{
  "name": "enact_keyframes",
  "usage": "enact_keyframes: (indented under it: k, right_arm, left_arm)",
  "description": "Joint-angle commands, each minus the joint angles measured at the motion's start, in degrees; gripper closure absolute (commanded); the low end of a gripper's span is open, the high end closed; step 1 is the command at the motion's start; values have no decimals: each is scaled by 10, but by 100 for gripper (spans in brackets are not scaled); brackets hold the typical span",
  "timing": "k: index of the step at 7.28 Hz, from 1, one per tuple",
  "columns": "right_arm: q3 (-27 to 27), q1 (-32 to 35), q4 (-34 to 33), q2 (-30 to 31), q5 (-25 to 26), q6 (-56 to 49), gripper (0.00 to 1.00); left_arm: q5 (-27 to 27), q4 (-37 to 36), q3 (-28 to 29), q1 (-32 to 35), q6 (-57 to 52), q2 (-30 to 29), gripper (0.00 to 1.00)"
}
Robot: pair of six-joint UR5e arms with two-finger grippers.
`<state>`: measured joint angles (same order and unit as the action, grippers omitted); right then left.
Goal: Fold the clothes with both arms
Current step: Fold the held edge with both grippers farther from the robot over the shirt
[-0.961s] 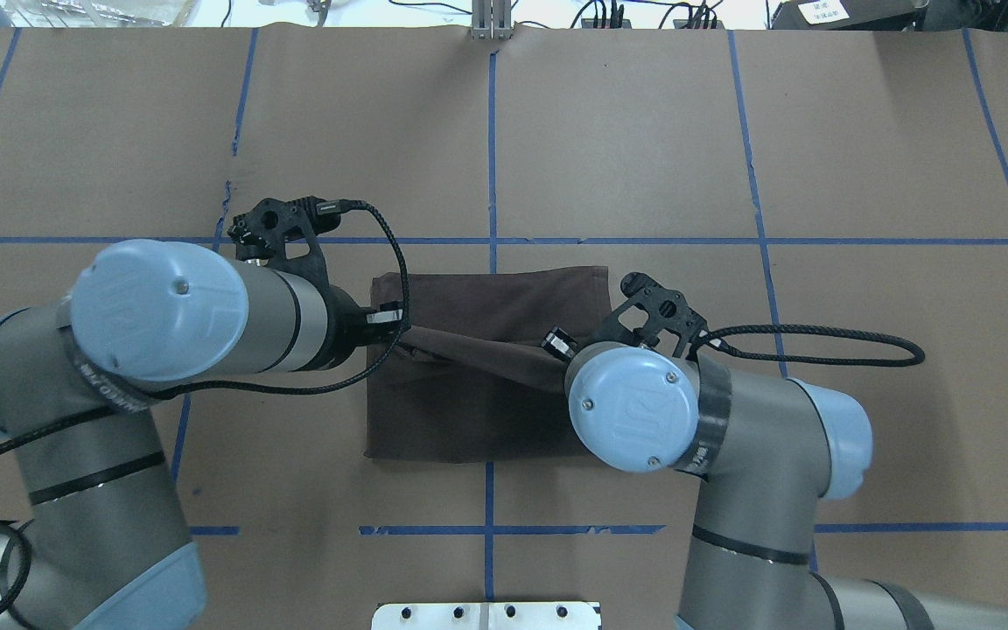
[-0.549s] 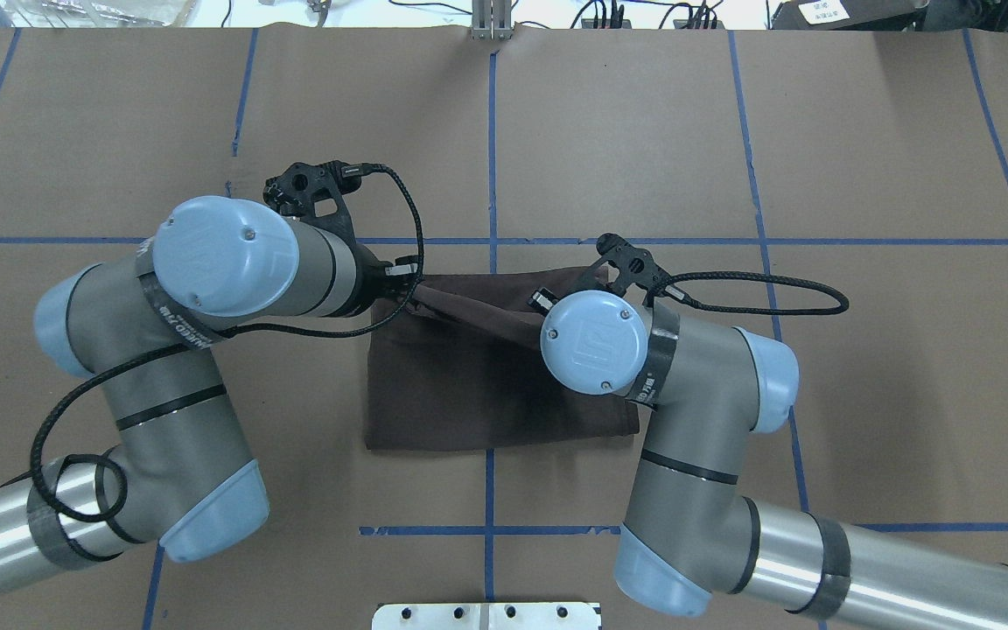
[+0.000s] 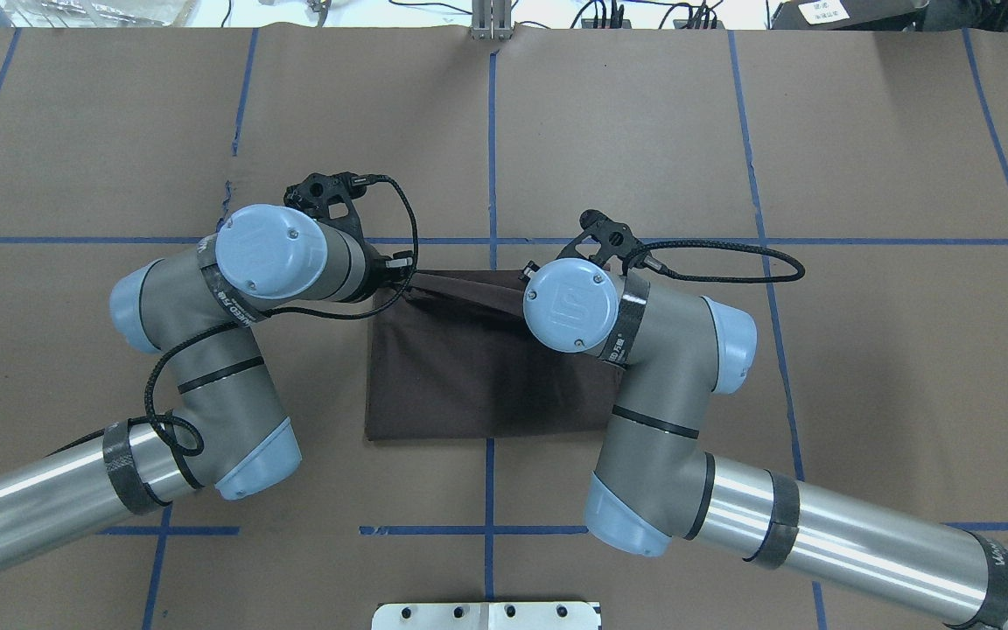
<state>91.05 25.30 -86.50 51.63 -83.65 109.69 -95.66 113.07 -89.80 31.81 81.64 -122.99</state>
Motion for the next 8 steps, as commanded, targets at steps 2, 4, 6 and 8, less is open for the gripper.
enact_keyframes:
  k: [2, 4, 6, 8]
  right_arm:
    - [0, 6, 2, -4, -8, -98, 1]
    - [5, 16, 17, -6, -42, -138, 0]
    - [8, 8, 23, -7, -42, -180, 0]
    - [5, -29, 23, 0, -28, -298, 0]
  left_arm:
    - [-2, 9, 5, -2, -23, 3, 1]
    - [-48, 0, -41, 20, -105, 12, 0]
    - [-96, 1, -42, 54, -155, 22, 0]
    - [-96, 3, -43, 55, -155, 22, 0]
